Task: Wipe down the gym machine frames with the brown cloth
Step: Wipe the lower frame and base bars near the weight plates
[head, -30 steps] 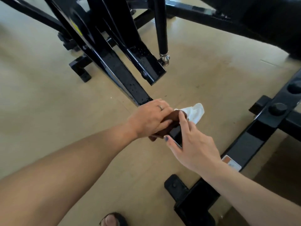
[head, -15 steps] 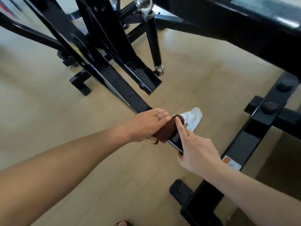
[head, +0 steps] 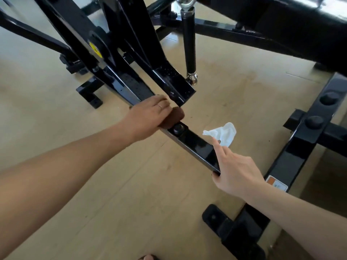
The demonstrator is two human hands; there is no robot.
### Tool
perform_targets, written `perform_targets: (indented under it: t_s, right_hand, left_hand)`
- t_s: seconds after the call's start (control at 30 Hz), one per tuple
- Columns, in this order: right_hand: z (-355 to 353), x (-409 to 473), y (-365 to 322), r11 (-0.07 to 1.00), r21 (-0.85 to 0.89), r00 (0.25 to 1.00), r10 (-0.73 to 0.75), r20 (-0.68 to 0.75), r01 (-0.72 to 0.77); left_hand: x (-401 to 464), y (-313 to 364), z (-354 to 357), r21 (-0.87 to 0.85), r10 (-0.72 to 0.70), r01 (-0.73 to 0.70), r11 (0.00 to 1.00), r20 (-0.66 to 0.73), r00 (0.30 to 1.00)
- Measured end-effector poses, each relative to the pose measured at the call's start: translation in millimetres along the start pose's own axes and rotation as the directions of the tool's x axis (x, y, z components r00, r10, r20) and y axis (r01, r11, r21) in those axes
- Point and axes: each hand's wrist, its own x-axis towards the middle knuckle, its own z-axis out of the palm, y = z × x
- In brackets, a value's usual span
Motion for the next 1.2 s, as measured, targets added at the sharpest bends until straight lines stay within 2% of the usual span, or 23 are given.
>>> perform_targets:
  t_s: [0.07,0.17,0.27,0.33,0.4,0.47,0.57,0.67,0.7,0.77,0.8,0.87,0.93,1.0,1.03,1.1,1.2]
  right_hand:
    - [-1,0,-1,0.999,-0.034,1.0,0.014,0.018,-0.013]
    - [-4,1,-3,0.996,-0.078,0.997,0.045,0.067,-0.04]
    - [-16,6,-3,0.998,-0.049,0.972,0.051,0.228,-0.041]
    - [-27,15,-5,0.999,-0.014,0.929,0.054,0.367,-0.052]
    - [-38,27,-12,0.997,0.012,0.886,0.065,0.459,-0.08]
    - [-44,44,-24,0.994,0.061,0.877,0.05,0.478,-0.09]
    - [-43,76,-48,0.996,0.063,0.9,0.032,0.435,-0.065]
    - [-25,92,-66,0.985,0.084,0.938,0.115,0.327,-0.15]
    - [-18,93,-68,0.985,0.07,0.96,0.134,0.247,-0.156]
    - [-7,92,-67,0.986,0.041,0.982,0.154,0.11,-0.159]
    - [-4,90,-67,0.985,0.05,0.983,0.162,0.082,-0.167]
    - [0,89,-67,0.985,0.073,0.987,0.153,0.047,-0.157]
    - [2,89,-69,0.987,0.084,0.99,0.137,0.006,-0.137]
    - [5,88,-67,0.986,0.105,0.991,0.131,-0.023,-0.128]
    - [5,88,-65,0.985,0.111,0.991,0.134,-0.026,-0.13]
    - [3,87,-64,0.987,0.109,0.992,0.125,-0.025,-0.121]
    - [2,86,-66,0.986,0.088,0.99,0.141,-0.025,-0.138]
  left_hand:
    - [-3,27,16,0.004,-0.017,0.017,1.0,0.036,0.999]
    - [-11,41,34,0.03,-0.06,0.06,0.998,-0.001,0.998]
    - [-14,25,35,0.102,0.013,-0.012,0.995,-0.01,1.0]
    - [-16,12,36,0.172,0.065,-0.065,0.983,0.002,0.998]
    - [-21,-11,29,0.241,0.061,-0.057,0.969,-0.011,0.998]
    - [-21,-50,14,0.292,0.009,0.022,0.956,-0.104,0.995]
    - [-21,-98,-2,0.342,-0.105,0.16,0.926,-0.174,0.979]
    - [-19,-89,4,0.35,-0.201,0.249,0.903,-0.168,0.965]
    - [-18,-74,8,0.351,-0.179,0.227,0.908,-0.165,0.97]
    - [-18,-37,20,0.323,-0.043,0.072,0.944,-0.098,0.994]
    - [-21,-17,24,0.29,0.021,-0.011,0.957,-0.03,0.999]
    - [-28,13,29,0.274,0.047,-0.064,0.96,0.07,0.996]
    - [-34,17,28,0.285,0.084,-0.112,0.952,0.107,0.991]
    - [-29,-7,14,0.295,0.16,-0.173,0.94,0.067,0.985]
    - [-24,-28,5,0.309,0.157,-0.151,0.939,0.005,0.988]
    - [-22,-71,-15,0.342,0.02,0.018,0.939,-0.106,0.994]
    - [-30,-94,-17,0.376,-0.202,0.221,0.9,-0.089,0.975]
